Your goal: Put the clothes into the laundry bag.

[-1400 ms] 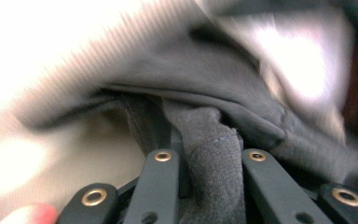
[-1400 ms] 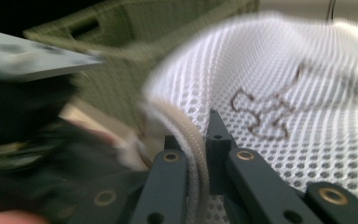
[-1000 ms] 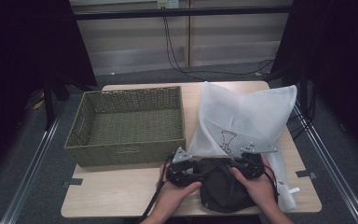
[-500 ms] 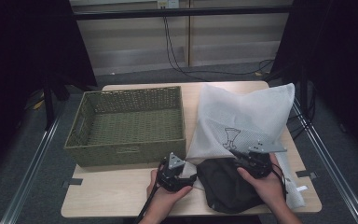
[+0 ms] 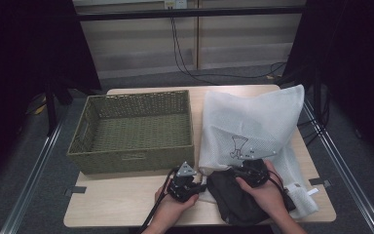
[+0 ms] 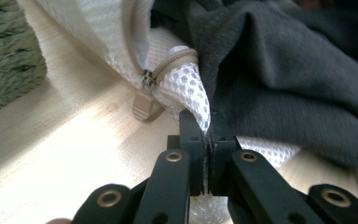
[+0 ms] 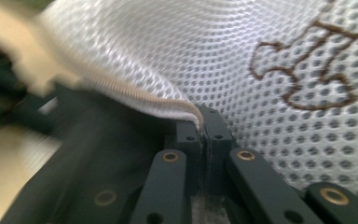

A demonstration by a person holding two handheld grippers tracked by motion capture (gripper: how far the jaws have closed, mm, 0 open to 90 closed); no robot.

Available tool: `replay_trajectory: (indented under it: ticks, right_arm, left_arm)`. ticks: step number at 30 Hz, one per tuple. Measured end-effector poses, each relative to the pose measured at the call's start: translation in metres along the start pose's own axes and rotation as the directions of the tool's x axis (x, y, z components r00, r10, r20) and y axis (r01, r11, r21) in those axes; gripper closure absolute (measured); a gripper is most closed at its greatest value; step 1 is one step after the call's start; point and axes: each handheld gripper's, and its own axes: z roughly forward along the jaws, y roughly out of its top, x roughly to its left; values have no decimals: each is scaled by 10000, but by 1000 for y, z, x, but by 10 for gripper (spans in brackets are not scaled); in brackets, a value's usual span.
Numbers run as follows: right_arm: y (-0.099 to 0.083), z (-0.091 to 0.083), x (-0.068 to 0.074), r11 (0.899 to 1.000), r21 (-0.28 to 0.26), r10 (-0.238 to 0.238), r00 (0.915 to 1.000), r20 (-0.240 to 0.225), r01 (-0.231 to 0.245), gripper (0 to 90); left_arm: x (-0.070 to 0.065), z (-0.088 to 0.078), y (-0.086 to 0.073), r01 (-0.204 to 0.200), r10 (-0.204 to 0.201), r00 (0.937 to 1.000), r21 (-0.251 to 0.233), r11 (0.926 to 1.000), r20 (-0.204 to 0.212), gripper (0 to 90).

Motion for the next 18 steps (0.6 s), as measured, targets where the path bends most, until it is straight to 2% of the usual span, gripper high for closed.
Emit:
replay_trajectory:
  ticks: [2,4,6,7,8,10,11,13,16,18]
  right_arm:
    - [5,3,-4,9995,-326,70,9981,618,-50,882]
    - [10,6,-12,9981,-616,85,9896,1437,4,883]
    - [14,9,-23,9963,-858,248,9790,2021,-76,884]
    - [15,10,-27,9959,-896,293,9767,2124,-104,884]
    - [16,11,-31,9952,-945,438,9794,1971,-255,883]
    - [17,8,-33,9944,-1035,367,9909,1295,-233,866]
    - [17,4,-33,9934,-1120,381,9940,1029,-265,846]
    - [20,-19,-25,9845,-1709,464,9979,445,-382,818]
    - [20,-55,-7,9748,-2214,-285,9996,17,282,863]
    - [14,-66,6,9747,-2078,-848,9964,-29,824,872]
  left_arm:
    - [-2,0,-1,-156,156,9998,-43,9999,76,885]
    - [-3,0,-1,-248,247,9996,61,9997,144,885]
    - [-4,0,-2,-330,329,9993,27,9995,183,884]
    - [-4,0,-2,-273,273,9994,6,9996,197,884]
    - [-3,0,-3,-169,170,9997,-29,9999,201,882]
    - [-2,0,-3,14,-11,9997,-140,9999,259,876]
    - [-1,1,-4,156,-151,9996,-241,9996,246,873]
    - [0,1,-3,200,-194,9995,-230,9995,261,869]
    - [1,2,-3,447,-436,9986,-349,9984,308,858]
    - [2,2,-3,503,-490,9982,-365,9981,352,854]
